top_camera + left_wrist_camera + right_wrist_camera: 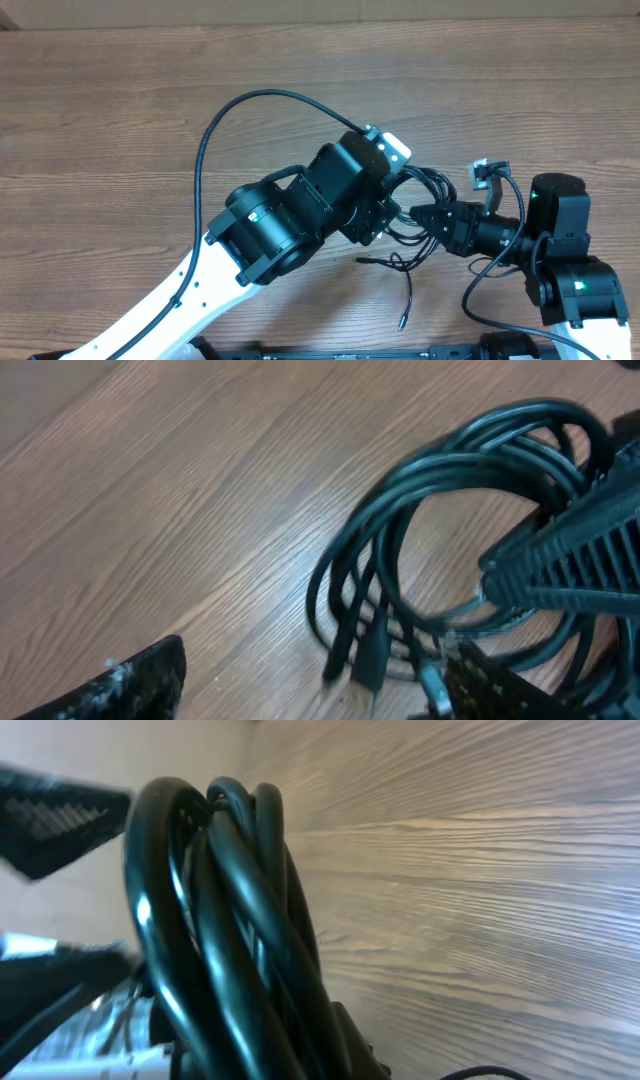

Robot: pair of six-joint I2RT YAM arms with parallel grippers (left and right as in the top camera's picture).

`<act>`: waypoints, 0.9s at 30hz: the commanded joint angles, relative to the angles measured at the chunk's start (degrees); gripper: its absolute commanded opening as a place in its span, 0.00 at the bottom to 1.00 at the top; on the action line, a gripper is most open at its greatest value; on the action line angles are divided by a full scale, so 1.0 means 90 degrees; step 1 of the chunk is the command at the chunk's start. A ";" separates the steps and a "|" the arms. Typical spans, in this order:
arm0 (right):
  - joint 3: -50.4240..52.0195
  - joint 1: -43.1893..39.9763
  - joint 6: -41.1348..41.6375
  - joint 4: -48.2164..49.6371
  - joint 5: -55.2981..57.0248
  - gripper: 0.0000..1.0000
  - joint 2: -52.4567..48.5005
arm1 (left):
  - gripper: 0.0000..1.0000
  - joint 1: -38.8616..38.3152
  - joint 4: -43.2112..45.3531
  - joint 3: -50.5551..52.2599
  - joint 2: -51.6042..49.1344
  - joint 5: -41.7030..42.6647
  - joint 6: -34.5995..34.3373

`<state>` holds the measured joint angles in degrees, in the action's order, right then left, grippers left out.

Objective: Untangle cables

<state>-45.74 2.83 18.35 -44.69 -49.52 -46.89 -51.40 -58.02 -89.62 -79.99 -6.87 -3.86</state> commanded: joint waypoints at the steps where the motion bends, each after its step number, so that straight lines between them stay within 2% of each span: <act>1: -0.0017 0.0005 -0.0384 0.0053 -0.0641 0.04 0.0032 | 0.77 -0.0041 0.0131 -0.0141 0.0138 0.0228 0.0457; 6: -0.0017 0.0007 -0.0384 0.0058 -0.0804 0.04 0.0032 | 0.70 -0.0041 0.0267 -0.0141 0.0138 0.0423 0.0459; 11: -0.0017 0.0005 -0.0384 0.0102 -0.0947 0.04 0.0032 | 0.68 -0.0044 0.0328 -0.0141 0.0138 0.0964 0.0461; 13: -0.0017 0.0005 -0.0384 0.0119 -0.0947 0.04 0.0032 | 0.64 -0.0044 0.0328 -0.0141 0.0136 0.1035 0.0466; 15: -0.0017 0.0005 -0.0384 0.0124 -0.0947 0.04 0.0032 | 0.53 -0.0041 0.0325 -0.0141 0.0136 0.1035 0.0517; 16: -0.0017 0.0005 -0.0384 0.0124 -0.0945 0.04 0.0032 | 0.44 -0.0041 0.0316 -0.0141 0.0136 0.1035 0.0568; 19: -0.0017 0.0005 -0.0381 0.0121 -0.0950 0.04 0.0032 | 0.23 -0.0041 0.0318 -0.0141 0.0136 0.1032 0.0578; 21: -0.0017 0.0005 -0.0381 0.0121 -0.0969 0.04 0.0032 | 0.15 -0.0041 0.0330 -0.0141 0.0136 0.1035 0.0576; 23: -0.0017 0.0005 -0.0381 0.0124 -0.0969 0.04 0.0032 | 0.13 -0.0041 0.0335 -0.0141 0.0136 0.1035 0.0576; 24: -0.0017 0.0005 -0.0384 0.0126 -0.1018 0.04 0.0032 | 0.17 -0.0041 0.0333 -0.0141 0.0138 0.1035 0.0576; 25: -0.0017 0.0005 -0.0384 0.0138 -0.1059 0.04 0.0032 | 0.22 -0.0044 0.0333 -0.0141 0.0136 0.1035 0.0573; 27: -0.0017 0.0005 -0.0384 0.0250 -0.1219 0.04 0.0032 | 0.40 -0.0044 0.0335 -0.0141 0.0136 0.1056 0.0571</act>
<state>-45.74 2.81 15.38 -44.01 -57.01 -46.89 -51.40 -55.24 -89.62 -79.99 1.17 0.73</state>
